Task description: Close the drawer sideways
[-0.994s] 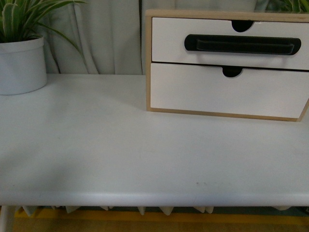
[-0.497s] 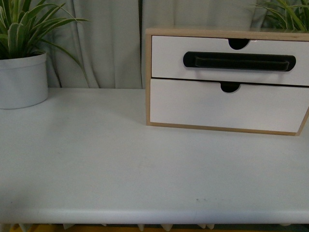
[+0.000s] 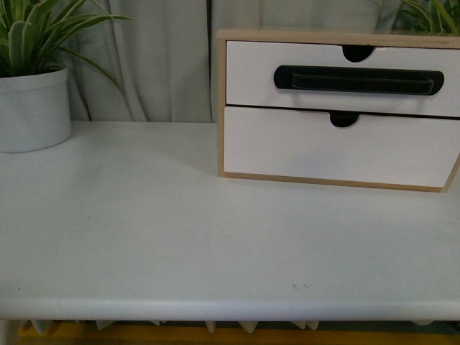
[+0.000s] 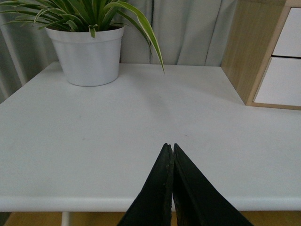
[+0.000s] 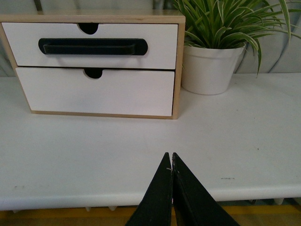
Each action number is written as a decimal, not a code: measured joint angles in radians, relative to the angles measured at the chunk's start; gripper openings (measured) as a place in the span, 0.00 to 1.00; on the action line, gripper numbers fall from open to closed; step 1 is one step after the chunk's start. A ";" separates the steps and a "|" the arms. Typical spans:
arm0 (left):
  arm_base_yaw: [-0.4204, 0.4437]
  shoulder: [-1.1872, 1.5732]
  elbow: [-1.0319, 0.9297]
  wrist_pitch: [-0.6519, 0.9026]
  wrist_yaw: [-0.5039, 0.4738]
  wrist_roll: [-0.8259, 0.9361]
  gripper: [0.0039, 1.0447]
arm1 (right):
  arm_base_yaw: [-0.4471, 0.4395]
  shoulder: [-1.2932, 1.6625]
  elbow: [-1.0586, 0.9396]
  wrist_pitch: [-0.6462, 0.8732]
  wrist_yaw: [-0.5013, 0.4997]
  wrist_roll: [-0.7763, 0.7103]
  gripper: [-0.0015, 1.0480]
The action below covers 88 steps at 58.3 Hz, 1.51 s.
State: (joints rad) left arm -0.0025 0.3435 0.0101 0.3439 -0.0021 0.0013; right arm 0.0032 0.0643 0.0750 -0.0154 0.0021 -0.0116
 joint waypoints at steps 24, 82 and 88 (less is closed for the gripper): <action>0.000 -0.138 0.000 -0.135 0.002 0.000 0.04 | -0.001 -0.058 -0.068 0.011 0.000 0.001 0.01; 0.000 -0.339 0.000 -0.343 0.002 -0.003 0.60 | -0.001 -0.061 -0.068 0.011 0.000 0.001 0.52; 0.000 -0.339 0.000 -0.343 0.002 -0.003 0.77 | -0.001 -0.061 -0.068 0.011 0.000 0.001 0.69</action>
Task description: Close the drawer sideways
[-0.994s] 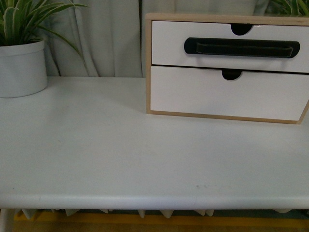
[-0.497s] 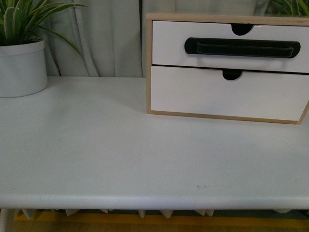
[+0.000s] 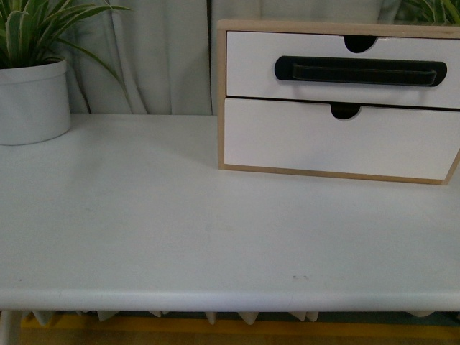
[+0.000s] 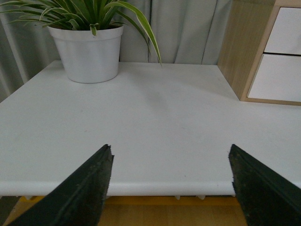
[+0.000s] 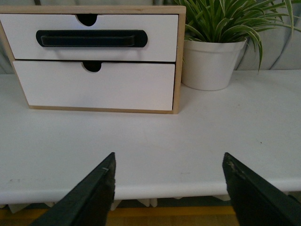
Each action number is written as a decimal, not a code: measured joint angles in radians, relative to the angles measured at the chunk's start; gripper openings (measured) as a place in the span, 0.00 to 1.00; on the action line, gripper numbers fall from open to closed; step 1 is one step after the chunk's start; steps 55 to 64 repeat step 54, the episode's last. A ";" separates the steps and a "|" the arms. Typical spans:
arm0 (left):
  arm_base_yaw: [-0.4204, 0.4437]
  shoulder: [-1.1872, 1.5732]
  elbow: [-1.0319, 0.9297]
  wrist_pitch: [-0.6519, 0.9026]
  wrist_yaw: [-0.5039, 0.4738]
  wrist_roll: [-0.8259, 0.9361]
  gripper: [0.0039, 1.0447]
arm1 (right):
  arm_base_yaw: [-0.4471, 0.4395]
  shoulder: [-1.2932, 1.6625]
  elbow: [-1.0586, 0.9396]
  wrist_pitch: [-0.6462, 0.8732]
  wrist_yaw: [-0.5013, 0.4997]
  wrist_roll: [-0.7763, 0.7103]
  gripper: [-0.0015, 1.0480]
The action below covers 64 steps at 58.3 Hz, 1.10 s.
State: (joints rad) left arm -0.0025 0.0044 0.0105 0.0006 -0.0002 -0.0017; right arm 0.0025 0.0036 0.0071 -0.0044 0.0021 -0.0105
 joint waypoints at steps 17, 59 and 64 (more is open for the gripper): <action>0.000 0.000 0.000 0.000 0.000 0.000 0.94 | 0.000 0.000 0.000 0.000 0.000 0.001 0.91; 0.000 0.000 0.000 0.000 0.000 0.000 0.94 | 0.000 0.000 0.000 0.000 0.000 0.001 0.91; 0.000 0.000 0.000 0.000 0.000 0.000 0.94 | 0.000 0.000 0.000 0.000 0.000 0.001 0.91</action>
